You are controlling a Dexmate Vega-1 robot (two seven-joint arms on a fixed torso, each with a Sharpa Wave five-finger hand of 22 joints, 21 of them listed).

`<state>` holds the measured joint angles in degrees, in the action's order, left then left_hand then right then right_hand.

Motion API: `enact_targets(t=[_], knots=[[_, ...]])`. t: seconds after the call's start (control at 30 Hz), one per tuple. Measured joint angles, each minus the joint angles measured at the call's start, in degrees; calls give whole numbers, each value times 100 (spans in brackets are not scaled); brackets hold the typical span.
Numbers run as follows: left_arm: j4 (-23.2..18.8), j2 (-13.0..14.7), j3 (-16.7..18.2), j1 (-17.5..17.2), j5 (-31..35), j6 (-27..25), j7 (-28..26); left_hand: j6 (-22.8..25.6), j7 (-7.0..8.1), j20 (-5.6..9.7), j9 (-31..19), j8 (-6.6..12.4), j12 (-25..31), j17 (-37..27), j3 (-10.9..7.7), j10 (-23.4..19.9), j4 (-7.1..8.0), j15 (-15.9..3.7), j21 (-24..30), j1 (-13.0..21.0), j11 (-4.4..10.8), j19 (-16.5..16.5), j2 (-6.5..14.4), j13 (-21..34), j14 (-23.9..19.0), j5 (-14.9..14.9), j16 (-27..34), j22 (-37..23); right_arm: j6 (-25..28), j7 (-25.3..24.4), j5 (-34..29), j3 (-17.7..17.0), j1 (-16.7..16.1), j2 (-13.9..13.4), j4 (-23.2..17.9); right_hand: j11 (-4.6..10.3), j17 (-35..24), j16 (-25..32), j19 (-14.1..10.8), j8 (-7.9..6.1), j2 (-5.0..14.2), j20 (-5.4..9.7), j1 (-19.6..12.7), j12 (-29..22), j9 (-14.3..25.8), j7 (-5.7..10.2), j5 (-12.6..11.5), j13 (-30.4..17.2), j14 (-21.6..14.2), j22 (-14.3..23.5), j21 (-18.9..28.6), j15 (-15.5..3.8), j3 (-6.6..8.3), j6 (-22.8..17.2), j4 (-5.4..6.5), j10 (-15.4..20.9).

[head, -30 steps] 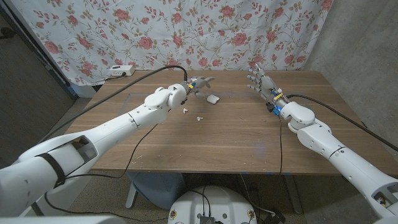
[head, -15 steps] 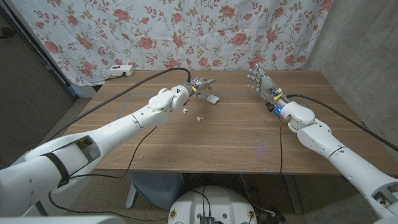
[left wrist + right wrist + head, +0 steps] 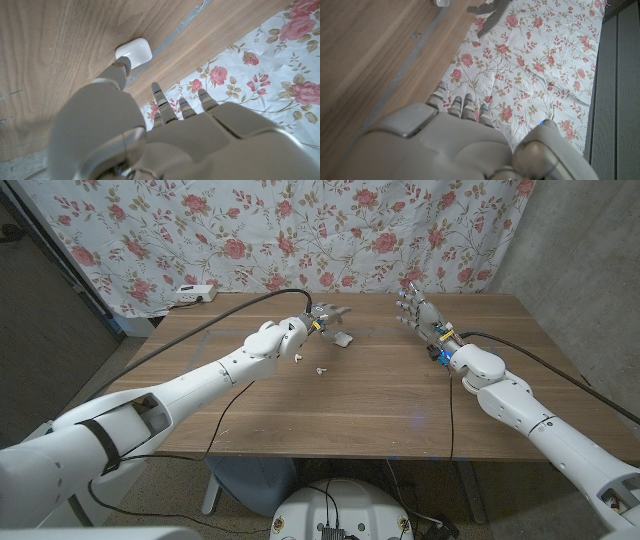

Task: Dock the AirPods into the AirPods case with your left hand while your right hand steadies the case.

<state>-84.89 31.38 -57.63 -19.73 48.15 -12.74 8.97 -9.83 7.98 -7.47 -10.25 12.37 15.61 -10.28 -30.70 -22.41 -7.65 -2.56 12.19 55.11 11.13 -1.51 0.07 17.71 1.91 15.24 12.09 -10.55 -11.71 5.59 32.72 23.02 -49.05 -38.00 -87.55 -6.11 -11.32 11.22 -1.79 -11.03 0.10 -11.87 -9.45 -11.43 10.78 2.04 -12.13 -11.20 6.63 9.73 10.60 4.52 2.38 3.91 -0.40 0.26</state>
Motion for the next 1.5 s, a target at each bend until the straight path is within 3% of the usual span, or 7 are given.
enact_targets(t=[0.57, 0.97, 1.5], knots=[[267, -104, -110, 132, 83, 207, -40, 0, 0, 0, -30, 0, 161, -28, 118, -145, -23, -113, 0, -49, 85, -1, 58, 167, -152, -217, 22, 1, 44, -72, 14, -28, -96, -36, -93, 0, 1, 0, 52, 0, 43, -10, 10, 0, 0, 0, 0, 0, 0, 0, 0, 0, 0, 0, 0, 0], [387, -123, -163, 165, 143, 297, -40, 0, 0, 0, -29, 0, 234, -28, 48, -70, -156, -88, 0, 238, 115, -1, 344, 303, -176, -217, -7, 1, 77, -79, 16, -29, -111, -48, -139, 0, 1, 0, 52, 0, 49, -10, 4, 0, 0, 0, 0, 0, 0, 0, 0, 0, 0, 0, 0, 0], [743, -232, -289, 311, 196, 538, -212, 0, 0, 11, -29, 0, 400, -27, 75, -155, -224, -154, 0, 420, 136, 132, 388, 433, -316, -261, -11, 1, 97, -117, 14, -25, -146, -58, -186, 0, 1, 0, 72, 0, 49, 11, 4, 0, 0, 0, 0, 0, 0, 0, 0, 0, 0, 0, 1, 0]])
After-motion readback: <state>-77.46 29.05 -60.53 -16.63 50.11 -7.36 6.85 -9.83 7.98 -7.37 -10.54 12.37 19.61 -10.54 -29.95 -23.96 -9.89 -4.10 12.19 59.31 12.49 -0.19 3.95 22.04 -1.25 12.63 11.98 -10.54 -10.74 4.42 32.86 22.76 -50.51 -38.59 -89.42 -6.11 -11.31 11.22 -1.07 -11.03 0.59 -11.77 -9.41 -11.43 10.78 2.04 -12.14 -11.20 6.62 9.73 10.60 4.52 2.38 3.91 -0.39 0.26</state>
